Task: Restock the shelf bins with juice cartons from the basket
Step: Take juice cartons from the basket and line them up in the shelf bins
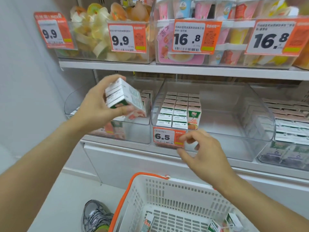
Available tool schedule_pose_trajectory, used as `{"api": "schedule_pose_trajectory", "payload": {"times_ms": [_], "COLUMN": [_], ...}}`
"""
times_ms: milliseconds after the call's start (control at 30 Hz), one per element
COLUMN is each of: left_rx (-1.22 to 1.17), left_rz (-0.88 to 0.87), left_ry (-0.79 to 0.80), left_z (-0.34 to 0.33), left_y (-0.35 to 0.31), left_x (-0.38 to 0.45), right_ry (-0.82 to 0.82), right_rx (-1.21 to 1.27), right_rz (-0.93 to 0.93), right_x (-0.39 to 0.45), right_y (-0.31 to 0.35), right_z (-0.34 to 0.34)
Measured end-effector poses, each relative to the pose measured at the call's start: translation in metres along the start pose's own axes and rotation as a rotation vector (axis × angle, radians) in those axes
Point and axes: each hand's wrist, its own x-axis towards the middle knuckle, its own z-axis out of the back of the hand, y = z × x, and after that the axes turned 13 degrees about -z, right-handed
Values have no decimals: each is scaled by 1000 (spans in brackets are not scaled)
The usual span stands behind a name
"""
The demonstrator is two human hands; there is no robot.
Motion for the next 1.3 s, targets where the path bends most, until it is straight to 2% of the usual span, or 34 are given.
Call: {"api": "schedule_pose_trajectory", "payload": {"times_ms": [67,167,233,433,600,800,933,1033,1200,1267,1300], "left_rx": [81,268,369,454,924,1072,1028,1137,1118,1028,960], "left_rz": [16,113,160,168,58,65,60,53,153,172,160], "left_ry": [-18,118,244,523,691,683,661,677,733,644,539], "left_z": [-3,-16,-29,-58,-63,-59,-56,-59,-60,-53,-50], "left_y": [21,62,88,136,146,141,137,136,134,126,120], "left_x": [20,47,61,90,92,89,91,89,87,80,75], "right_ry": [-137,-183,-176,-177,-165,-141,-121,-109,-106,-104,-101], "right_rx": [-159,-350,-325,-188,-182,-187,-174,-179,-165,-162,-161], "right_rz": [110,109,111,130,125,91,72,66,80,92,91], "right_x": [14,31,38,46,47,45,44,44,44,45,44], "right_y": [-9,-23,-29,-41,-43,-41,-40,-41,-41,-41,-42], "right_z": [3,6,4,0,-1,2,2,3,5,6,6]}}
